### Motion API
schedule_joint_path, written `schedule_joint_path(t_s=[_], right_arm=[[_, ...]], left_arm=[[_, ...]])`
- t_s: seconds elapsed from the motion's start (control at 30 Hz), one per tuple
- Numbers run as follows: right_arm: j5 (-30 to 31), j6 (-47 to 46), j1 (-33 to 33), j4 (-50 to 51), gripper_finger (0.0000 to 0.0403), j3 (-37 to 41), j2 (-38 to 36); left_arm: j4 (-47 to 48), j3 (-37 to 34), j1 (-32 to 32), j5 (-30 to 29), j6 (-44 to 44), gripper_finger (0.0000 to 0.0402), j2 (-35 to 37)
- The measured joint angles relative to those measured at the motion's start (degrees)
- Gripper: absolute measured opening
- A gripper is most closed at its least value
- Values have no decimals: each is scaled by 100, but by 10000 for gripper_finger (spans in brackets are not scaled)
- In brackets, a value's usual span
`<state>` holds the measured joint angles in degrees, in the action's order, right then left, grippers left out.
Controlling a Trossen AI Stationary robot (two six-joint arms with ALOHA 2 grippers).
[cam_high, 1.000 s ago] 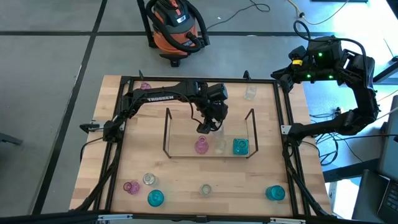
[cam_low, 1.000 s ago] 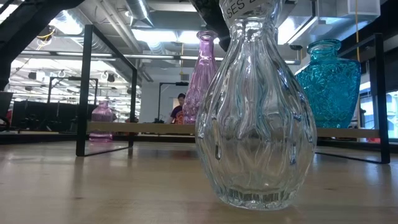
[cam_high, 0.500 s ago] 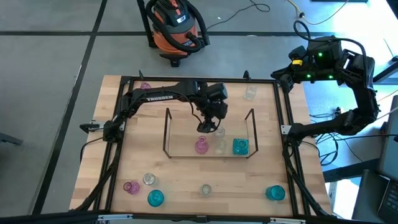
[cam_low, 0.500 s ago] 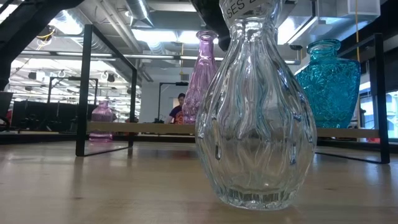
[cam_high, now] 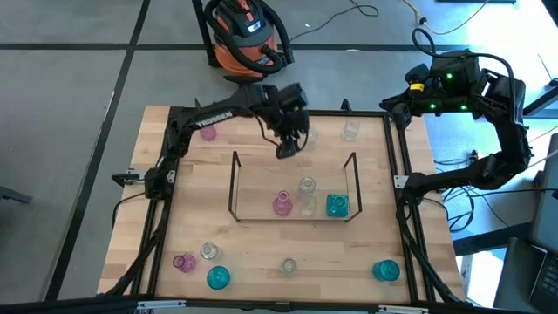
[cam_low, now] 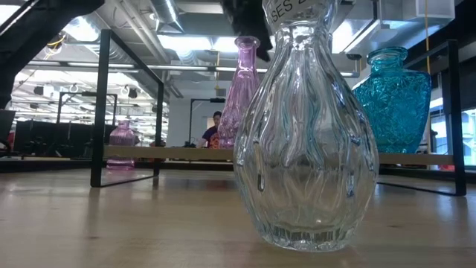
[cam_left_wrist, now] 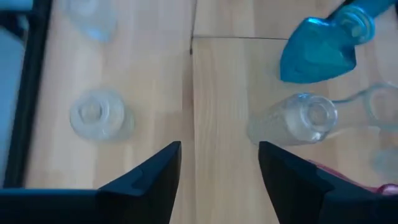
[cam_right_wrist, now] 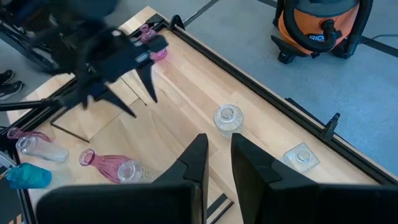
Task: Sort vases onto shelf
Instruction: Put the violet vase aligned with the other violet vase on the shelf
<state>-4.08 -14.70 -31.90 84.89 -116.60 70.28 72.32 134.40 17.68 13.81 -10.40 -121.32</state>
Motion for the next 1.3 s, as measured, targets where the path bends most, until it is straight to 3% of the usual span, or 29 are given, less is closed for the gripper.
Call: schedule_joint_path(t_s=[0.13, 0.3, 0.63, 0.77, 0.93, 1.07, 1.17, 1.3], right_arm=[[-3, 0, 0, -88, 50, 0, 64], [-68, 17, 0, -84, 50, 0, 196], [62, 495, 0, -153, 50, 2, 628], [63, 713, 0, -218, 50, 2, 831], [63, 964, 0, -341, 50, 4, 1057], [66, 1043, 0, -416, 50, 4, 1170], [56, 1055, 0, -430, 50, 4, 1212], [50, 1060, 0, -432, 50, 4, 1217]], left_arm=[[684, -51, 375, 670, 261, 199, 25], [1548, -58, 764, 81, 69, 186, 213], [1726, -408, 2173, -524, 757, 170, 1365], [1377, -1358, 2685, -519, 1129, 170, 1997], [405, -3468, 3123, -578, 1792, 170, 2843], [153, -4888, 3472, -1326, 2133, 170, 3227], [94, -5460, 3765, -1670, 2236, 170, 3375], [-48, -5742, 4003, -1494, 2217, 170, 3397]])
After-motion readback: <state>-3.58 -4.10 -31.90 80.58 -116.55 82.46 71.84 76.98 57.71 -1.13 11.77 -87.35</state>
